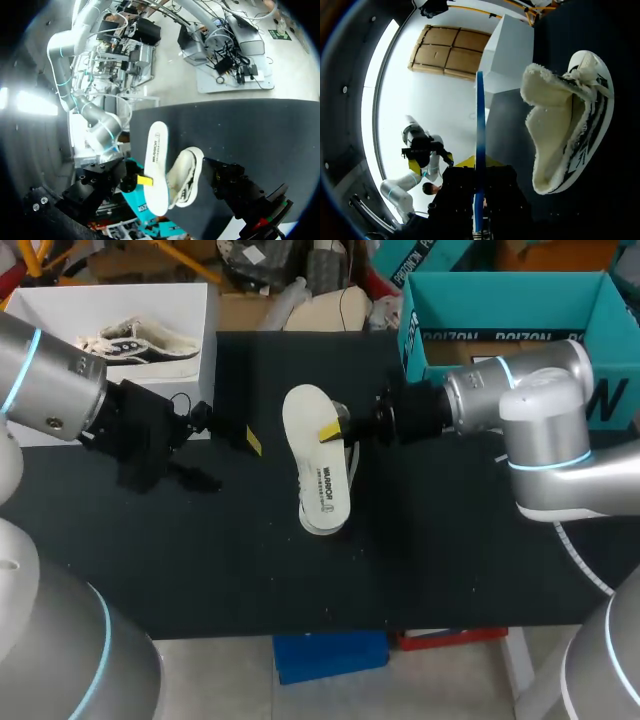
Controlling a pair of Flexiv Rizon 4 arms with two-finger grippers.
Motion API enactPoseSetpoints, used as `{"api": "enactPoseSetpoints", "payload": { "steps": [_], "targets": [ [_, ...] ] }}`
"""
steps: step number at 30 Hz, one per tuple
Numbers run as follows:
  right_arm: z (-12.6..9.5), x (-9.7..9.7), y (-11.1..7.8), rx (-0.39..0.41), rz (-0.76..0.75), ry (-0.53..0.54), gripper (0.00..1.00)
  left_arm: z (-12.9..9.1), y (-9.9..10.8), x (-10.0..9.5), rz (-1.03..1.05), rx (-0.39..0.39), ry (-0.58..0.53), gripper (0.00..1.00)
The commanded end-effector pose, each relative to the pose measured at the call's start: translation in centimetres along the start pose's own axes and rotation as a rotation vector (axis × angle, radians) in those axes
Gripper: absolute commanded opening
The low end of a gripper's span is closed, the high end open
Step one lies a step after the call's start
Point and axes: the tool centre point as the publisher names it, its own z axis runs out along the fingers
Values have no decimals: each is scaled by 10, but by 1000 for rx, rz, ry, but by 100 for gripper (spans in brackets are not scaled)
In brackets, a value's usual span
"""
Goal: Take the shoe out of the shoebox, open the shoe tongue, remove and reinsert the insole, then place the shoe into the shoebox
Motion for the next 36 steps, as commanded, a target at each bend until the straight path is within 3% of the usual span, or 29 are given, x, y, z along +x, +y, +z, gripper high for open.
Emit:
{"api": "enactPoseSetpoints", "payload": {
  "steps": [1,3,5,11,16,29,36],
  "targets": [
    [1,0,0,1,1,-2,0,2,-3,9,-2,-4,-370,100],
    [1,0,0,1,1,-2,0,2,-3,9,-2,-4,-370,100],
    [1,0,0,1,1,-2,0,0,-9,9,43,-81,-469,100],
    [1,0,0,1,1,-2,0,0,-19,18,95,-152,-592,100],
    [1,0,0,1,1,-2,0,-3,-19,24,120,-167,-650,100],
    [1,0,0,1,1,-2,0,15,-8,39,203,-205,-598,100],
    [1,0,0,1,1,-2,0,27,-2,47,238,-186,-610,100]
  ]
}}
